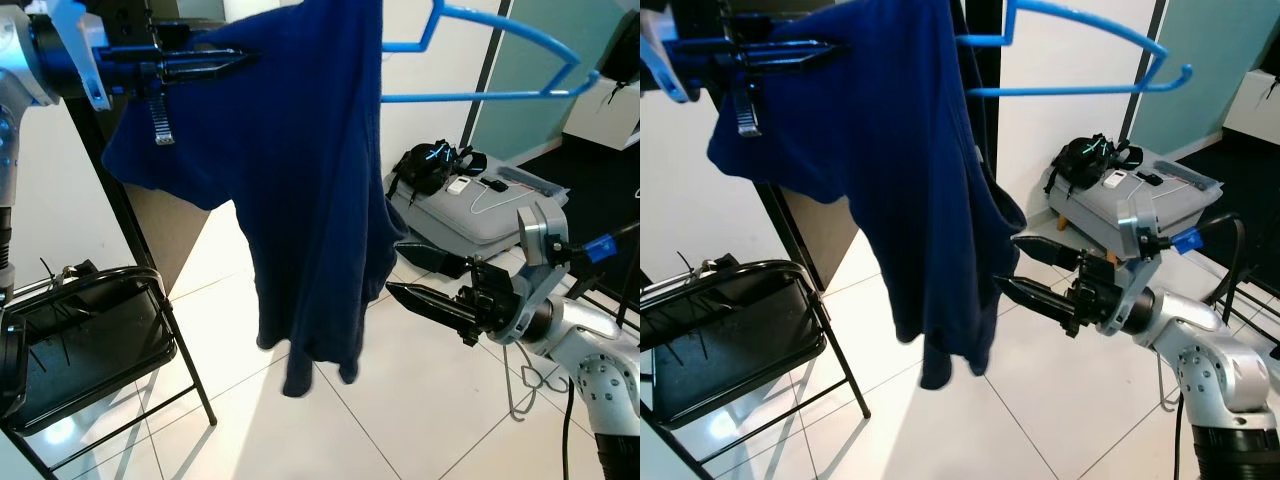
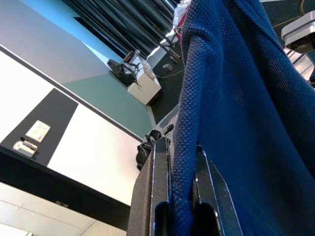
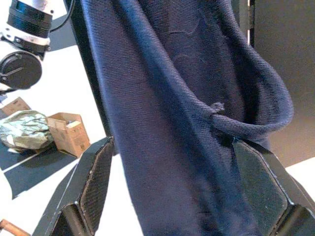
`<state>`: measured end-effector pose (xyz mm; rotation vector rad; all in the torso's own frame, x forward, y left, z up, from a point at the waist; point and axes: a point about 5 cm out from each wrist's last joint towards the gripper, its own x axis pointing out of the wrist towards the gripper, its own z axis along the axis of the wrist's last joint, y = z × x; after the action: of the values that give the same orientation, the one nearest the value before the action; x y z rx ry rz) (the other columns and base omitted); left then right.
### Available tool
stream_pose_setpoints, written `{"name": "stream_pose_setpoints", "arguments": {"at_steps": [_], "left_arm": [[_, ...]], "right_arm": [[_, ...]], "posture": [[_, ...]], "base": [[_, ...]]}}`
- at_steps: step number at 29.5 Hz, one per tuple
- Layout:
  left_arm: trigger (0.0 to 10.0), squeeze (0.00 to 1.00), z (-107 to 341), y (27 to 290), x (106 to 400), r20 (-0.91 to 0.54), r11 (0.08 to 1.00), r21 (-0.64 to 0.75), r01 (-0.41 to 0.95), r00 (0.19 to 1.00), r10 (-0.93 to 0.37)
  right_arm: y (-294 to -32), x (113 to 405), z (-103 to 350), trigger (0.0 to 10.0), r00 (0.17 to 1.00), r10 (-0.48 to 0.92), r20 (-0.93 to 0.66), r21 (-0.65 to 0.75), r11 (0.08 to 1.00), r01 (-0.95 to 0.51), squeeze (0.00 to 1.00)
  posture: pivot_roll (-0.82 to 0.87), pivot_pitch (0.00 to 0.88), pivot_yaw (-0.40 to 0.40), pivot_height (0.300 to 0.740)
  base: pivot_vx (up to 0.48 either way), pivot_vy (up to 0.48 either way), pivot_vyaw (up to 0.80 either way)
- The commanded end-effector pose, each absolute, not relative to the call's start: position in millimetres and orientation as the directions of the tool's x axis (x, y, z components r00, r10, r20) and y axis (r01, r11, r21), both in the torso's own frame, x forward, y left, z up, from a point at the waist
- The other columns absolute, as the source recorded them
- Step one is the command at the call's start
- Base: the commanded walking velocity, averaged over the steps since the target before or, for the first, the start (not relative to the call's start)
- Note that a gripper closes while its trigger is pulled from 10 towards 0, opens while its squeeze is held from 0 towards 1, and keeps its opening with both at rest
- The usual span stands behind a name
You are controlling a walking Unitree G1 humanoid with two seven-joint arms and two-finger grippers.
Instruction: Hang hanger
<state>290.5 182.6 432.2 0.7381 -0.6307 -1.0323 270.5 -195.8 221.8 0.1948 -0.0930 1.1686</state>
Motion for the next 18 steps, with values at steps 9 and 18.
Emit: {"name": "stream_pose_setpoints", "arguments": {"at_steps": [9,18], "left_arm": [[0.0,0.0,434.6,181.0,286.8,0.139,0.318,0.798,0.512,0.358,-0.923],[0.0,0.0,435.5,176.1,284.8,0.147,0.313,0.797,0.517,0.337,-0.93]], "right_arm": [[-202.8,269.5,224.4,10.0,0.426,0.893,0.147,0.084,0.418,-0.905,0.0],[-196.8,270.6,220.6,0.0,0.409,0.904,0.124,0.076,0.402,-0.912,0.0]], "posture": [[0.03,0.0,0.026,0.74],[0.03,0.0,0.027,0.74]], "base": [[0.0,0.0,0.0],[0.0,0.0,0.0]]}}
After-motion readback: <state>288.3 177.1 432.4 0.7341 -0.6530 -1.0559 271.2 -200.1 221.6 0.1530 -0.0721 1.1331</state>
